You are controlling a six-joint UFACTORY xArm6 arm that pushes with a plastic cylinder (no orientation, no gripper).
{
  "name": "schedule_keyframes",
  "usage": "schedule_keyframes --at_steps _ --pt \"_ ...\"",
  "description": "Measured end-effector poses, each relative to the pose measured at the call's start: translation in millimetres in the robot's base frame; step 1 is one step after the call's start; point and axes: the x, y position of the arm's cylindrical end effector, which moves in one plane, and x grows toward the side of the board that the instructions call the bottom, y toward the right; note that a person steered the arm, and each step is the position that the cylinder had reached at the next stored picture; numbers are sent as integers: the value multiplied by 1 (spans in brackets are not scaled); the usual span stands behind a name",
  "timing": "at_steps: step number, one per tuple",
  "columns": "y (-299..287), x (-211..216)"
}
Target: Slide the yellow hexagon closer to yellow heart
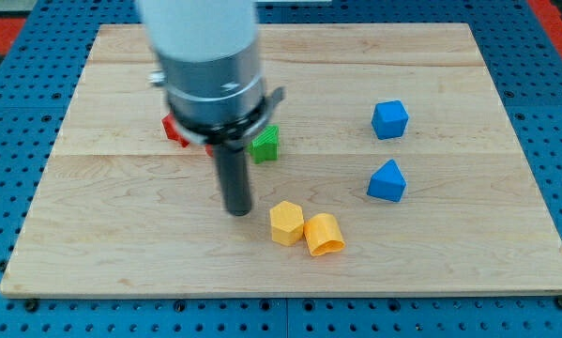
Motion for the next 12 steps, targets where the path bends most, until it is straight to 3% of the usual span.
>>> schedule_keyframes --at_steps 12 --pt "0 -21"
